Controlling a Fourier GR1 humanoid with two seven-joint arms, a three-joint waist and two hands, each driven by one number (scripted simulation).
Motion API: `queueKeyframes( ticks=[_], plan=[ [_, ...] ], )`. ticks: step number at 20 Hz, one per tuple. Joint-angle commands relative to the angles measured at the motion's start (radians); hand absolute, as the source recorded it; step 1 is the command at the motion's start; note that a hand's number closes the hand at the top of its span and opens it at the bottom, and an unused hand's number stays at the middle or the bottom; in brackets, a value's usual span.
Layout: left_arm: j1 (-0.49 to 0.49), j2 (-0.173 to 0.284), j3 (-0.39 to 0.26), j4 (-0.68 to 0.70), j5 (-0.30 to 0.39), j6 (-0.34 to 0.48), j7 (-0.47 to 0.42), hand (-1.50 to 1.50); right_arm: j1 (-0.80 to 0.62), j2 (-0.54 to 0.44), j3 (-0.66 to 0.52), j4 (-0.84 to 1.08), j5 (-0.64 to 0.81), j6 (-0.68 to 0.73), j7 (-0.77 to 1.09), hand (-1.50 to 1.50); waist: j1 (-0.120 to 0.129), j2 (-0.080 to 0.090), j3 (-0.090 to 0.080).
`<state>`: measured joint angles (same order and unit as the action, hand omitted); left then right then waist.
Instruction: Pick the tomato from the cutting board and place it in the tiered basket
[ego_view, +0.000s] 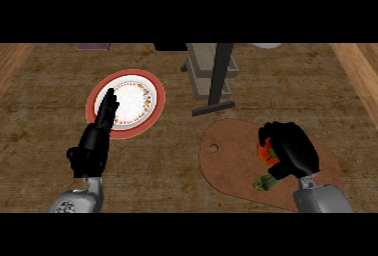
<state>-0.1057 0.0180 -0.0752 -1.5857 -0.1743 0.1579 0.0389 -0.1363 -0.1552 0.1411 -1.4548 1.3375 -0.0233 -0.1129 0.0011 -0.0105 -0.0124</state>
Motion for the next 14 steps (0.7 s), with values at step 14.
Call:
queueKeyframes(
  ticks=[14],
  plan=[
    [-0.029,0.004,-0.005,0.06,-0.001,-0.014,-0.034,0.0,-0.631,0.155,0.267,-0.222,-0.139,0.894,0.963,1.5,0.037,0.001,0.009]
  ],
)
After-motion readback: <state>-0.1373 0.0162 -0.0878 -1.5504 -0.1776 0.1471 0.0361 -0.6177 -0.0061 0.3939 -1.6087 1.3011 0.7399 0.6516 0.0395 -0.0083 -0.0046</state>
